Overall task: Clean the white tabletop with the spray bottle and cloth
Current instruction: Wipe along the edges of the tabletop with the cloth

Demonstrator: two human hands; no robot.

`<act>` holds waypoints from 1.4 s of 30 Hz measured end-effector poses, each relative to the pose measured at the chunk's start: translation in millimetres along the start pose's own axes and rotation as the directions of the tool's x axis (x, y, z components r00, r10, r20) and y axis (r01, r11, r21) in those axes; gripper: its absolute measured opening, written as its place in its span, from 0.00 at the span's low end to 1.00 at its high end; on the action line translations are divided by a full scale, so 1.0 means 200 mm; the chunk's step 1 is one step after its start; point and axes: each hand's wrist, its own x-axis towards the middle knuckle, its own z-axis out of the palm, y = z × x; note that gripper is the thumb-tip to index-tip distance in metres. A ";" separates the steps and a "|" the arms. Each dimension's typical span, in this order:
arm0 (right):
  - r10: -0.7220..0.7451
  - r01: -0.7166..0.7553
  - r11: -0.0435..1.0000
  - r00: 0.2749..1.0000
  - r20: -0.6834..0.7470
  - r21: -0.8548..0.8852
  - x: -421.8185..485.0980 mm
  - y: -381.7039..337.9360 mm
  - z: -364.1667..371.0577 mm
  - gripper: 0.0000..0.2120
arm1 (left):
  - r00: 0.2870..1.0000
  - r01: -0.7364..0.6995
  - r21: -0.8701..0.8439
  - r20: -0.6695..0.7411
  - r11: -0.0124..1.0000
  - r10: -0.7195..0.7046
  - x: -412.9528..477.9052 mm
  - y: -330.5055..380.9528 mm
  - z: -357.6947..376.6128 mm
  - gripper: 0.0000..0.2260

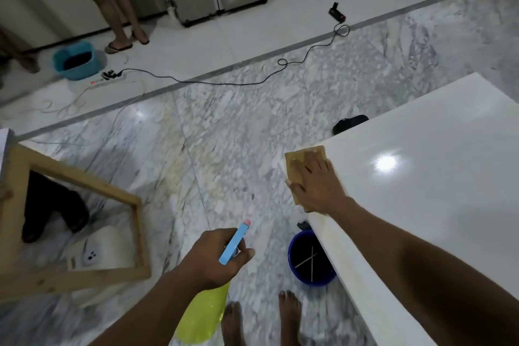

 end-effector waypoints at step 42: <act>-0.242 0.213 0.956 0.961 -0.131 -0.202 -1.24 0.23 0.43 0.31 | 0.997 -0.076 0.067 0.009 0.995 0.076 -0.91 0.03 1.02 0.15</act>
